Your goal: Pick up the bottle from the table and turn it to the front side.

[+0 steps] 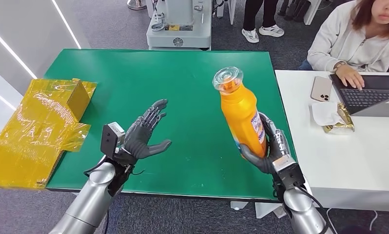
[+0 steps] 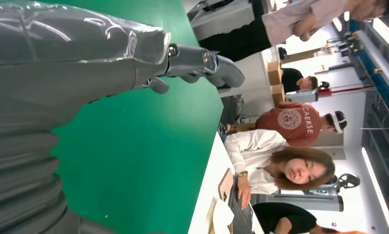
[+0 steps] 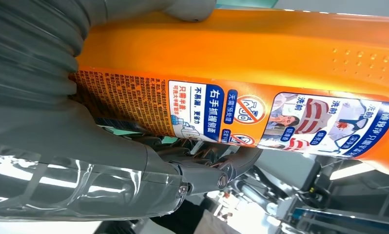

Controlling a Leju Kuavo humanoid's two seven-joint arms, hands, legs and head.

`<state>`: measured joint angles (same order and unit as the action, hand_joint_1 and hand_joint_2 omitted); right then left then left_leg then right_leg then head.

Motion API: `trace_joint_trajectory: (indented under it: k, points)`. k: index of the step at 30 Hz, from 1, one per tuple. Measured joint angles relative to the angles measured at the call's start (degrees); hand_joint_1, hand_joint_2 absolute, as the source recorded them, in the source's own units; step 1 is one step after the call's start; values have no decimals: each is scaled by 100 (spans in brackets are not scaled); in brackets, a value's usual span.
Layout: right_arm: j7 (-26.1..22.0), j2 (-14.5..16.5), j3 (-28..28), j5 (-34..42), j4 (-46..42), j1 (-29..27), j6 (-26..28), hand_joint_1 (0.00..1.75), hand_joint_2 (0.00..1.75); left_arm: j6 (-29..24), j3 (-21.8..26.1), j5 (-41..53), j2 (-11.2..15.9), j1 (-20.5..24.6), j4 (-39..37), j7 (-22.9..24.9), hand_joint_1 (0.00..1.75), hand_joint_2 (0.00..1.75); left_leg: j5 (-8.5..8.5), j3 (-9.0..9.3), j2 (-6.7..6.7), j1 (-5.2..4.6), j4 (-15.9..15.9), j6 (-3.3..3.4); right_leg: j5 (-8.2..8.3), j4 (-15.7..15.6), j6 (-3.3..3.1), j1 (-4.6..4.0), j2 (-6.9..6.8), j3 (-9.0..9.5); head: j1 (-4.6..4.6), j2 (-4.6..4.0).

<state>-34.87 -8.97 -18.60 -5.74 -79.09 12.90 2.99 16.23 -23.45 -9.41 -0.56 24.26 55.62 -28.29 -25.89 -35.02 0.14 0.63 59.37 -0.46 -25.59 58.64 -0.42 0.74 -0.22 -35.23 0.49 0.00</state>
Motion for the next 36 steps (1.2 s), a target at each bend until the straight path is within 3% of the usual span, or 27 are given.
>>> trace_joint_trajectory:
  k: [8, 16, 27, 36]
  points:
    - [176, 292, -286, -318, 790, 937, 67, 175, 175, 381, -86, -185, -32, 781, -565, 422, 0, 175, 16, 0, 4, 0, 1, 3, 11, 2, -2, 0, 5, -3, -1, 0]
    - [180, 714, -558, -445, 1618, 1596, 184, 175, 175, 833, -97, -820, -97, 1468, -658, 966, 0, 175, 18, -4, 1, 1, 1, 1, 12, 5, -3, -1, 3, -7, -2, 0]
    - [156, 903, -640, -410, 1959, 1777, 223, 175, 175, 868, -95, -1041, -144, 1719, -678, 1066, 0, 175, 18, -5, 0, 0, 2, 1, 12, 4, -3, 0, 3, -8, -1, 0]
    - [50, 1004, -591, -274, 2159, 1768, 248, 175, 175, 843, -88, -2265, -384, 2147, -1019, 1329, 0, 175, 18, -5, 0, 0, 4, 1, 12, 4, -3, 0, 2, -7, -1, 0]
